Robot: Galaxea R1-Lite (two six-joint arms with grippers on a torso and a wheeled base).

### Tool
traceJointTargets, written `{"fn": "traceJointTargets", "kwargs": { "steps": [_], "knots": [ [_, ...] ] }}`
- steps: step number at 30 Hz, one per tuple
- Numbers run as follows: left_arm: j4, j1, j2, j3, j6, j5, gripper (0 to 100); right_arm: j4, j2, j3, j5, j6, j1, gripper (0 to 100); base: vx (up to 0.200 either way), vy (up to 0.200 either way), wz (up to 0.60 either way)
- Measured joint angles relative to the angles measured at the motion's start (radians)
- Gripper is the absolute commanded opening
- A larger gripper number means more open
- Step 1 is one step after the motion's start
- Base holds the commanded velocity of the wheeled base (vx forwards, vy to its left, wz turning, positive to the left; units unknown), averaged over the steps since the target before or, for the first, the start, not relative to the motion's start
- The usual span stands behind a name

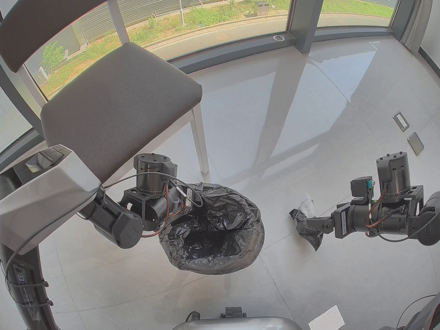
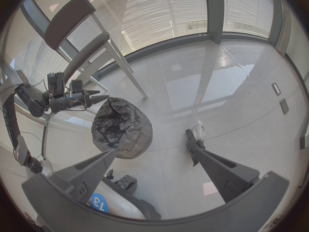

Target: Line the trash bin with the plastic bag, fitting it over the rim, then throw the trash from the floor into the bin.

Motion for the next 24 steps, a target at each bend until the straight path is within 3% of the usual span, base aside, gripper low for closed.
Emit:
{"fn": "traceJointTargets", "kwargs": {
  "steps": [8, 17, 24],
  "knots": [
    [0.101, -0.050, -0.113, 0.078, -0.039, 0.009, 100, -0.031, 0.008, 0.068, 0.049, -0.115, -0.131, 100, 0.000, 0.000, 0.00],
    [0.311, -0.167, -0.253, 0.062, -0.246, 0.005, 100, -0.307, 0.172, 0.074, 0.101, -0.211, -0.225, 100, 0.000, 0.000, 0.00],
    [0.371, -0.220, -0.297, 0.025, -0.294, 0.011, 100, -0.445, 0.357, 0.064, 0.112, -0.256, -0.254, 100, 0.000, 0.000, 0.00]
  ]
}}
